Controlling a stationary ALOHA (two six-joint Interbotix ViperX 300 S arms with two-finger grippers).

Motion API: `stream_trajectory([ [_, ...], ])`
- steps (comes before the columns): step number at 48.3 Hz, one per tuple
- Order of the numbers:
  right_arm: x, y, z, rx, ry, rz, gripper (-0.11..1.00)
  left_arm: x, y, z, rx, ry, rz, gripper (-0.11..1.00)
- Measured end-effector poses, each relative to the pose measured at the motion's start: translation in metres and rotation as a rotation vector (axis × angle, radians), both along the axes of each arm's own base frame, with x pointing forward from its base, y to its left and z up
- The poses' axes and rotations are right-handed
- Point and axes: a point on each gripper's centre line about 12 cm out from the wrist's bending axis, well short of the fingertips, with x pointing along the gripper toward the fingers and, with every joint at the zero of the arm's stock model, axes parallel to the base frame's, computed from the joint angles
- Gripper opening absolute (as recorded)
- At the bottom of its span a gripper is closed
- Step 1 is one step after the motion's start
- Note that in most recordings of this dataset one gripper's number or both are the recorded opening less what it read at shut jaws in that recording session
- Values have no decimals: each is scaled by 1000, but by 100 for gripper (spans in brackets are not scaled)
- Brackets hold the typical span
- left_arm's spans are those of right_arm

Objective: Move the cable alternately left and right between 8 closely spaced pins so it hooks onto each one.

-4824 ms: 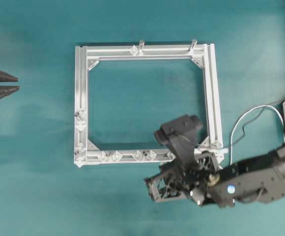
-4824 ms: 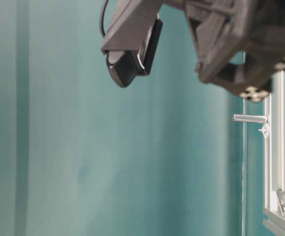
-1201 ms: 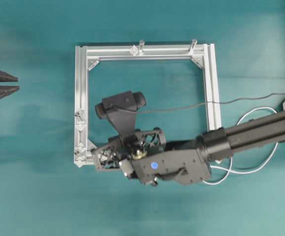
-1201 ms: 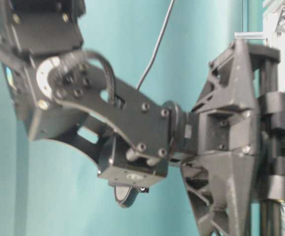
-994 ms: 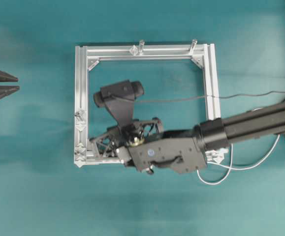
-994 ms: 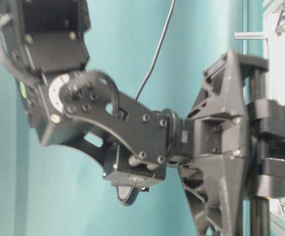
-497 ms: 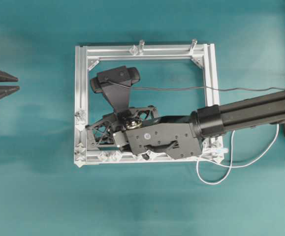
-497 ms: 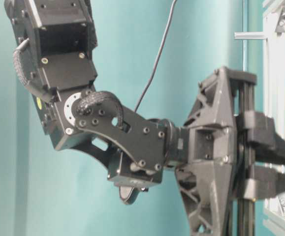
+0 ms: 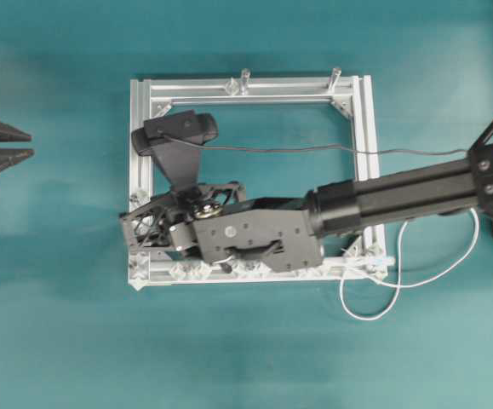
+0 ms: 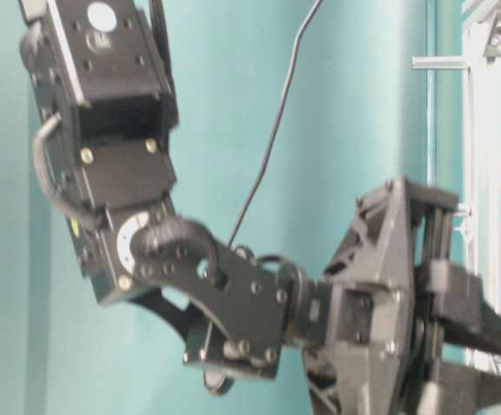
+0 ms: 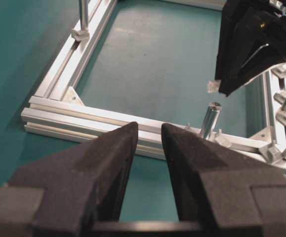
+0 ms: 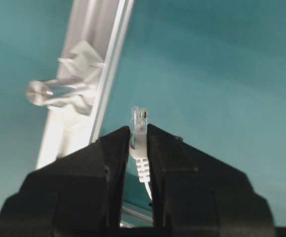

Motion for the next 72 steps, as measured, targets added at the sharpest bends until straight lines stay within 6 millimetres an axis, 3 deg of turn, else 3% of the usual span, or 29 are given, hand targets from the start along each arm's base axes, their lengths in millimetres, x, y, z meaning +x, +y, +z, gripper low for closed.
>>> stream_trajectory([
  [27, 12, 6, 0, 3, -22, 6, 15, 0, 0, 0, 0, -1, 0, 38],
  [47, 6, 47, -1, 28, -24, 37, 15, 0, 0, 0, 0, 0, 0, 38],
  [72, 13, 79, -5, 46, -43, 57, 15, 0, 0, 1, -1, -2, 0, 38],
])
